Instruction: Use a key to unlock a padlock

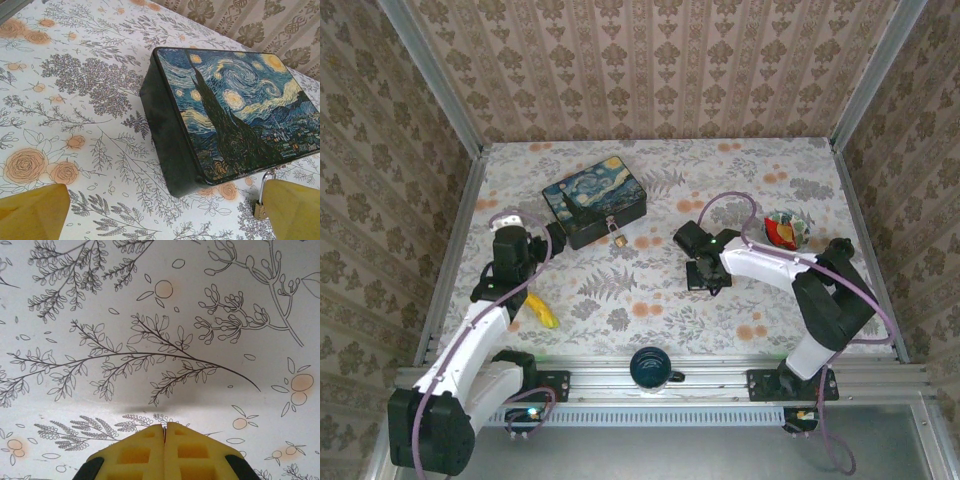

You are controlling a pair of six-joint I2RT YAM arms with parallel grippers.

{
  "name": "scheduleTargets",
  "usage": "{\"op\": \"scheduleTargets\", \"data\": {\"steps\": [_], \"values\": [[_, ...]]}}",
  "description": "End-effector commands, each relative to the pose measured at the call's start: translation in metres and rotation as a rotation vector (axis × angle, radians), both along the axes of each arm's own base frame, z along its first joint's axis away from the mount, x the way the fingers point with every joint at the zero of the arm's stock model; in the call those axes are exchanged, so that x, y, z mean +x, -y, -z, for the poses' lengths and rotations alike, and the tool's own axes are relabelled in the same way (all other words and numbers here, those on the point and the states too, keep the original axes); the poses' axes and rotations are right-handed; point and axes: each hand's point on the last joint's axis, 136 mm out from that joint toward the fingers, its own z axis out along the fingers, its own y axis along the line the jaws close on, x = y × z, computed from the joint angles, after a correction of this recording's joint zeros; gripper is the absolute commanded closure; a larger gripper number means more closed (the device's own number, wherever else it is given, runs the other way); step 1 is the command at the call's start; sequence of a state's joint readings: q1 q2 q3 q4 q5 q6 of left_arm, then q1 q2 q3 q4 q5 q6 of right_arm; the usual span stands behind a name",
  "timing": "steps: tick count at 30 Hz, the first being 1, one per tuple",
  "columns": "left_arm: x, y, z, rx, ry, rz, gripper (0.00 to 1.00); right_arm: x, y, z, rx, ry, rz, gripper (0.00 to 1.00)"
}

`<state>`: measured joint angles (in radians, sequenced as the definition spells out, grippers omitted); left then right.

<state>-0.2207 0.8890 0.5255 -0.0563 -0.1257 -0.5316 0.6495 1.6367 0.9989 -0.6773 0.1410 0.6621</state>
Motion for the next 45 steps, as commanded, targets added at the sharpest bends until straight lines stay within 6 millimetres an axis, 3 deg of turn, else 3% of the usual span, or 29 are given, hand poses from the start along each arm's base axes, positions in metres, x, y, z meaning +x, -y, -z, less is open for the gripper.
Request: {"op": "scheduleTargets", "data": {"steps": [1, 8, 15, 22, 26, 30, 36, 45], "values": [[0.001, 0.004, -0.016, -0.025, 0.023, 0.021, 0.0, -0.003, 0.0, -0.008, 0.034, 0.006, 0.026, 1.0], [0.003, 0.042, -0.024, -0.048, 0.012, 0.144, 0.04, 0.009, -0.015, -0.029, 0.135, 0.079, 0.046, 1.0], [-0.011, 0.116, -0.009, -0.073, -0.018, 0.305, 0.01, 0.03, -0.04, -0.055, 0.301, 0.201, 0.077, 1.0], [-0.033, 0.188, 0.012, -0.102, -0.049, 0.521, 0.15, 0.045, -0.06, -0.074, 0.438, 0.28, 0.093, 1.0], [-0.042, 0.224, 0.015, -0.087, -0.06, 0.652, 0.26, 0.049, -0.066, -0.079, 0.474, 0.291, 0.095, 1.0], [-0.051, 0.255, 0.014, -0.066, -0.053, 0.774, 0.29, 0.05, -0.073, -0.08, 0.504, 0.285, 0.093, 1.0], [-0.052, 0.274, 0.011, -0.127, -0.046, 0.831, 0.38, 0.051, -0.076, -0.081, 0.525, 0.281, 0.089, 1.0], [-0.051, 0.279, 0.023, -0.138, -0.085, 0.84, 0.57, 0.051, -0.08, -0.085, 0.548, 0.284, 0.086, 1.0]]}}
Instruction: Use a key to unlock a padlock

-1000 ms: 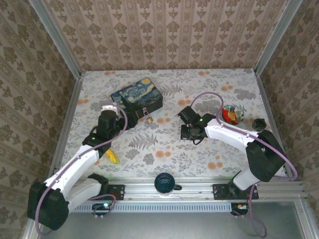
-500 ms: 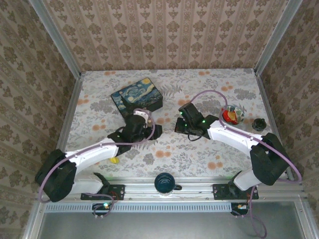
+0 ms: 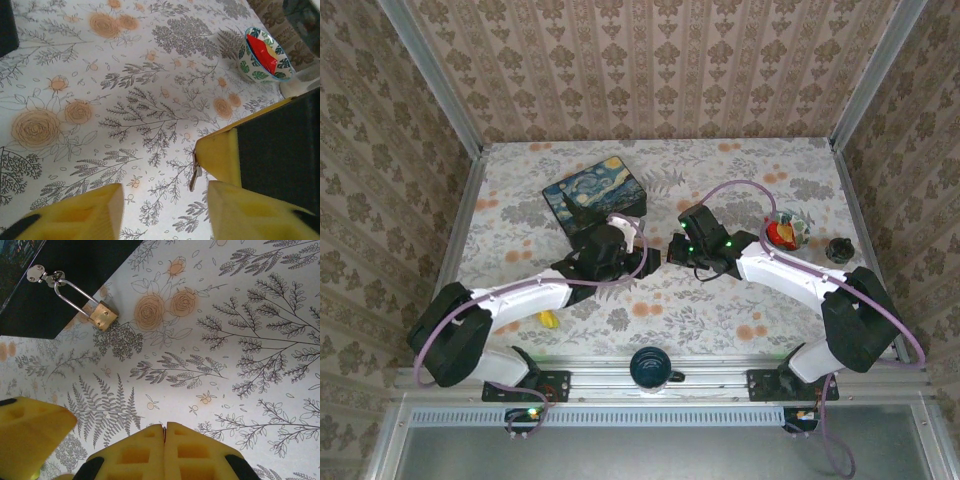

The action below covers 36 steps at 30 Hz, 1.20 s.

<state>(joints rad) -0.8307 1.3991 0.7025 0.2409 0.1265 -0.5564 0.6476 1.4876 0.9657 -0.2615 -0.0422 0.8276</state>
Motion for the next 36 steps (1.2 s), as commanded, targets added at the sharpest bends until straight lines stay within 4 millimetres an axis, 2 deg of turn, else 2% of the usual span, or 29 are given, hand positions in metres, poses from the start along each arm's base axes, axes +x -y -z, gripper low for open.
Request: {"op": "scheduleTargets", "data": {"steps": [1, 22, 25, 30, 36], "values": [[0.003, 0.01, -0.008, -0.034, 0.006, 0.025, 0.59, 0.0, -0.003, -0.005, 0.036, -0.002, 0.004, 1.0], [0.011, 0.02, 0.001, -0.115, -0.055, 0.041, 0.68, 0.0, -0.008, -0.005, 0.07, -0.013, -0.008, 1.0], [0.012, 0.023, 0.0, -0.126, -0.057, 0.047, 0.74, -0.001, -0.01, -0.004, 0.076, -0.017, -0.014, 1.0], [0.014, 0.025, 0.002, -0.13, -0.07, 0.052, 0.98, -0.001, -0.009, -0.004, 0.075, -0.016, -0.018, 1.0], [0.014, 0.021, -0.001, -0.135, -0.062, 0.061, 1.0, -0.002, -0.006, -0.008, 0.078, 0.014, -0.025, 1.0]]}}
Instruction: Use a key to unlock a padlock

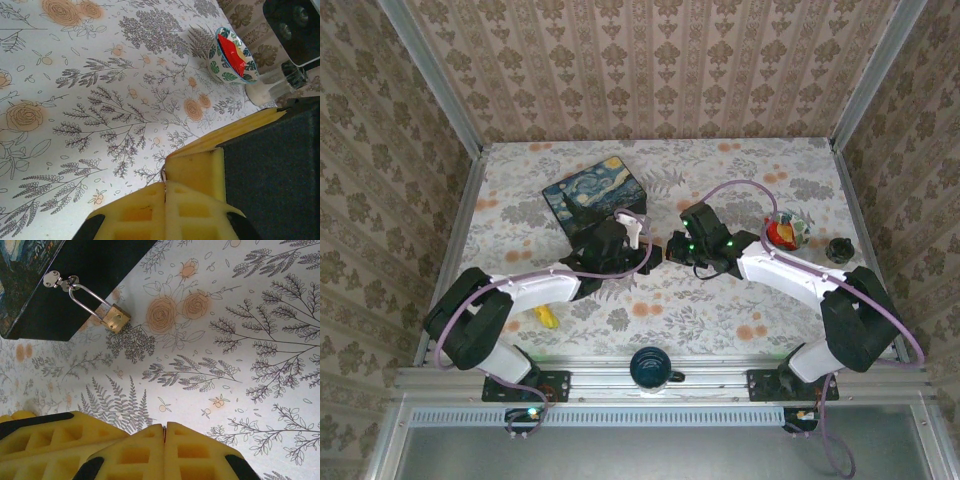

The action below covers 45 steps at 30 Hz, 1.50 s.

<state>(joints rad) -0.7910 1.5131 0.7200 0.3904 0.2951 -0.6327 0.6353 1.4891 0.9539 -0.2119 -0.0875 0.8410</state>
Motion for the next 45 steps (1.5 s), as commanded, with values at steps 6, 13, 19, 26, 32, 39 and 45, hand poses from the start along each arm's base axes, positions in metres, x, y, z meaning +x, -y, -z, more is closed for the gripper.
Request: {"op": "scheduleTargets", "data": {"steps": [6, 13, 19, 26, 32, 39, 45], "values": [[0.006, -0.013, -0.016, 0.007, 0.082, 0.012, 1.0, -0.005, 0.0, -0.015, 0.063, 0.061, -0.033, 1.0], [-0.001, -0.023, -0.038, -0.008, 0.163, 0.064, 1.0, -0.006, -0.008, -0.022, 0.137, 0.111, -0.079, 1.0], [-0.008, -0.03, -0.056, -0.07, 0.199, 0.096, 1.0, -0.009, -0.014, -0.046, 0.229, 0.191, -0.113, 1.0], [-0.009, -0.036, -0.064, -0.116, 0.198, 0.092, 1.0, -0.012, -0.012, -0.052, 0.239, 0.215, -0.121, 1.0], [-0.01, -0.04, -0.07, -0.164, 0.189, 0.107, 1.0, -0.012, -0.007, -0.049, 0.215, 0.217, -0.108, 0.87], [-0.013, -0.047, -0.08, -0.187, 0.206, 0.133, 1.0, -0.013, 0.012, -0.04, 0.12, 0.208, -0.064, 0.71], [-0.024, -0.049, -0.085, -0.151, 0.23, 0.198, 1.0, -0.022, 0.0, -0.067, 0.154, 0.336, -0.209, 0.57]]}}
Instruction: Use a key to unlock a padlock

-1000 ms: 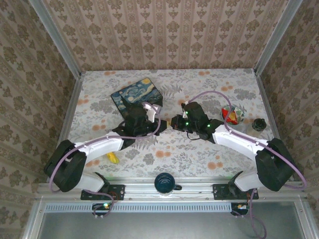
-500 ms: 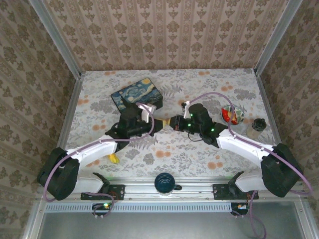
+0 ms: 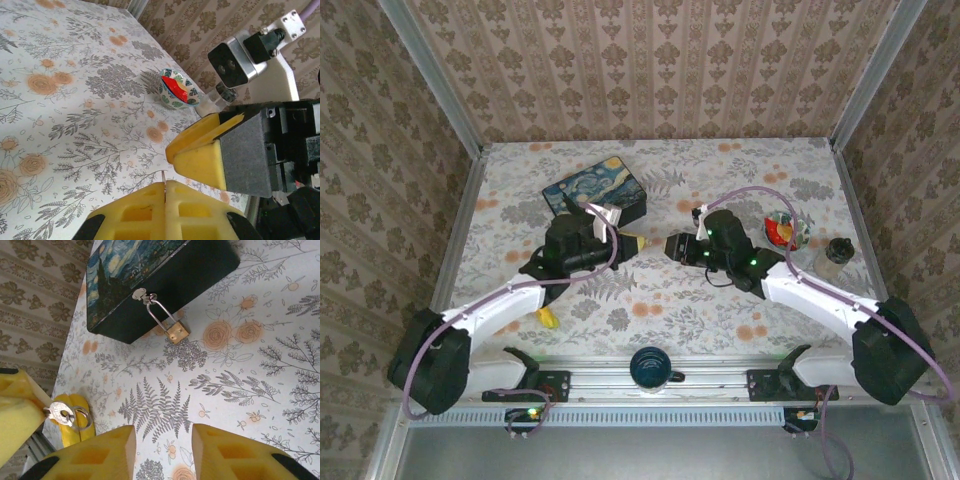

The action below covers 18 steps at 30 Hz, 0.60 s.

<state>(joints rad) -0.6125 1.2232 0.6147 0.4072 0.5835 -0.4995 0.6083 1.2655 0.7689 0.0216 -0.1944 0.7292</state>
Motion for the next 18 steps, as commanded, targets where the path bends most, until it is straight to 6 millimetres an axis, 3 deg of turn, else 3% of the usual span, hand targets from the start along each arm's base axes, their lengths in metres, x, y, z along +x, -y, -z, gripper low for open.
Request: {"op": "scheduleTargets", "data": {"steps": [1, 4, 8, 18], "values": [[-0.015, 0.0, -0.009, 0.021, 0.045, 0.095, 1.0, -0.011, -0.006, -0.022, 0.006, 0.133, -0.121, 0.51], [-0.025, 0.0, -0.012, 0.041, 0.074, 0.148, 1.0, -0.024, -0.014, -0.036, 0.023, 0.208, -0.231, 0.49], [-0.039, 0.0, -0.023, 0.028, 0.125, 0.215, 1.0, -0.041, -0.025, -0.046, 0.05, 0.269, -0.364, 0.57], [-0.054, 0.001, -0.04, -0.029, 0.171, 0.287, 1.0, -0.063, -0.037, -0.066, 0.127, 0.331, -0.515, 0.6]]}}
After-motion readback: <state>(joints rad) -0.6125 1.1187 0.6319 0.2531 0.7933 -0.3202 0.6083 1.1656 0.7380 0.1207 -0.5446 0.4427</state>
